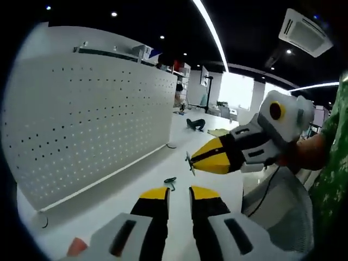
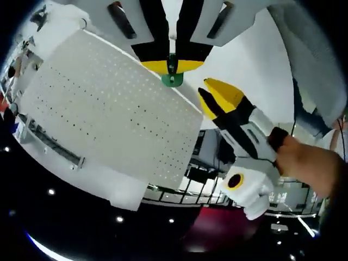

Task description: Insert the hook assembly into the mounting plate slot until the hook locks in place.

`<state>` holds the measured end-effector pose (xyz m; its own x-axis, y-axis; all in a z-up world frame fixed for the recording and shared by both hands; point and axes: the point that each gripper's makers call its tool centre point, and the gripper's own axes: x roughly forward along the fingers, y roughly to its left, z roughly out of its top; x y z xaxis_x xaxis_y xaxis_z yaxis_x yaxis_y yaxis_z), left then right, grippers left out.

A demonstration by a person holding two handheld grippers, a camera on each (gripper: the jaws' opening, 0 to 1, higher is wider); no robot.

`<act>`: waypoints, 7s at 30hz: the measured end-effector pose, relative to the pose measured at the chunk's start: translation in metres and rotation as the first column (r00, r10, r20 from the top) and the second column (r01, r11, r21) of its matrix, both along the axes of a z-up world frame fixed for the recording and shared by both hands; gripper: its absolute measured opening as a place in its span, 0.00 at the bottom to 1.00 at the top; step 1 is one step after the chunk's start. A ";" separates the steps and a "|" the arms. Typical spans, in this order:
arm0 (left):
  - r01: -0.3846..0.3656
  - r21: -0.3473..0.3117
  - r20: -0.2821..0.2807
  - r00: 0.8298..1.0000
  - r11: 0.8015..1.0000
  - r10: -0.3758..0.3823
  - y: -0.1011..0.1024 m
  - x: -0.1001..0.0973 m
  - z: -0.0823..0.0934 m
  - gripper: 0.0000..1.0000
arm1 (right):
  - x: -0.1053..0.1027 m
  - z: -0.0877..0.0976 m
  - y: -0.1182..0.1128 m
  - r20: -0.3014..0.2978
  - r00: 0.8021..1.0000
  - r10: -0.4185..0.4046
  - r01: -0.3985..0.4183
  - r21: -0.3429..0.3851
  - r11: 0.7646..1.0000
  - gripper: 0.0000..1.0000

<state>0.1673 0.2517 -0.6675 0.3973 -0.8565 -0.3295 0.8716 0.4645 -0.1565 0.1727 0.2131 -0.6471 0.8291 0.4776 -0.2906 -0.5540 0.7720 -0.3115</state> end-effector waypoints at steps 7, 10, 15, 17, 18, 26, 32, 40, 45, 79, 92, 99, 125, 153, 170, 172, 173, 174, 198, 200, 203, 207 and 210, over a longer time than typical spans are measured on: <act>-0.041 -0.074 0.018 0.999 0.996 0.042 -0.004 0.002 0.011 0.15 | 0.007 0.015 -0.003 -0.068 0.995 -0.075 0.090 0.236 0.968 0.01; -0.040 -0.082 0.026 0.999 0.996 0.042 -0.007 0.003 0.014 0.15 | 0.010 0.017 -0.005 -0.053 0.993 -0.101 0.111 0.225 0.968 0.01; -0.051 -0.114 0.037 0.998 0.992 0.056 -0.010 0.003 0.020 0.14 | 0.014 0.024 -0.008 -0.032 0.987 -0.156 0.159 0.264 0.951 0.01; -0.049 -0.120 0.038 0.998 0.992 0.054 -0.012 0.002 0.020 0.14 | 0.015 0.025 -0.008 -0.028 0.986 -0.163 0.165 0.262 0.951 0.01; -0.047 -0.119 0.040 0.998 0.992 0.052 -0.012 0.001 0.020 0.14 | 0.016 0.024 -0.007 -0.025 0.986 -0.164 0.165 0.257 0.952 0.01; -0.063 -0.135 0.065 0.995 0.989 0.072 -0.009 0.003 0.026 0.15 | 0.024 0.031 -0.014 -0.006 0.982 -0.190 0.185 0.265 0.946 0.01; -0.089 -0.150 0.073 0.992 0.985 0.101 -0.005 -0.003 0.029 0.15 | 0.038 0.042 -0.025 0.018 0.976 -0.216 0.204 0.268 0.942 0.01; -0.136 -0.167 0.077 0.986 0.977 0.150 0.003 -0.014 0.030 0.15 | 0.067 0.071 -0.055 0.075 0.958 -0.276 0.245 0.284 0.927 0.01; -0.157 -0.160 0.080 0.982 0.975 0.171 0.007 -0.020 0.024 0.15 | 0.089 0.093 -0.085 0.115 0.938 -0.328 0.284 0.294 0.913 0.01; -0.061 -0.271 0.156 0.982 0.961 0.106 -0.011 -0.013 0.068 0.40 | 0.168 0.146 -0.186 0.214 0.858 -0.467 0.398 0.297 0.868 0.01; 0.045 -0.352 0.182 0.983 0.935 0.021 -0.026 -0.026 0.092 0.77 | 0.189 0.142 -0.193 0.208 0.858 -0.470 0.401 0.300 0.865 0.01; 0.046 -0.378 0.132 0.991 0.925 0.005 -0.029 -0.027 0.093 1.00 | 0.198 0.141 -0.196 0.204 0.857 -0.474 0.403 0.310 0.861 0.01; 0.031 -0.376 0.116 0.993 0.926 0.014 -0.026 -0.025 0.088 1.00 | 0.223 0.133 -0.204 0.178 0.845 -0.504 0.413 0.379 0.828 0.01; 0.023 -0.368 0.116 0.993 0.930 0.022 -0.021 -0.021 0.086 1.00 | 0.236 0.127 -0.207 0.179 0.840 -0.512 0.423 0.375 0.825 0.01; 0.018 -0.365 0.111 0.994 0.931 0.024 -0.019 -0.019 0.083 0.97 | 0.240 0.126 -0.208 0.175 0.839 -0.515 0.425 0.381 0.821 0.01; 0.017 -0.365 0.111 0.994 0.931 0.025 -0.019 -0.018 0.083 0.96 | 0.240 0.125 -0.209 0.177 0.838 -0.516 0.425 0.381 0.821 0.01; 0.017 -0.365 0.111 0.993 0.931 0.025 -0.019 -0.018 0.083 0.96 | 0.240 0.125 -0.209 0.180 0.838 -0.515 0.425 0.376 0.823 0.01; 0.017 -0.366 0.110 0.994 0.930 0.026 -0.018 -0.018 0.083 0.96 | 0.240 0.125 -0.209 0.178 0.839 -0.515 0.424 0.379 0.822 0.01; 0.019 -0.358 0.114 0.993 0.934 0.023 -0.016 -0.017 0.081 0.93 | 0.241 0.125 -0.209 0.119 0.841 -0.529 0.412 0.494 0.766 0.01; 0.018 -0.357 0.114 0.993 0.934 0.024 -0.016 -0.016 0.080 0.93 | 0.241 0.124 -0.208 0.122 0.841 -0.527 0.405 0.505 0.762 0.01; 0.021 -0.356 0.114 0.993 0.934 0.021 -0.016 -0.017 0.080 0.93 | 0.242 0.122 -0.208 0.111 0.842 -0.527 0.404 0.516 0.755 0.01; 0.021 -0.356 0.116 0.993 0.934 0.022 -0.016 -0.016 0.081 0.92 | 0.243 0.122 -0.207 0.118 0.841 -0.528 0.405 0.510 0.759 0.01; 0.019 -0.355 0.117 0.993 0.935 0.024 -0.015 -0.015 0.080 0.92 | 0.243 0.122 -0.207 0.121 0.841 -0.527 0.403 0.510 0.760 0.01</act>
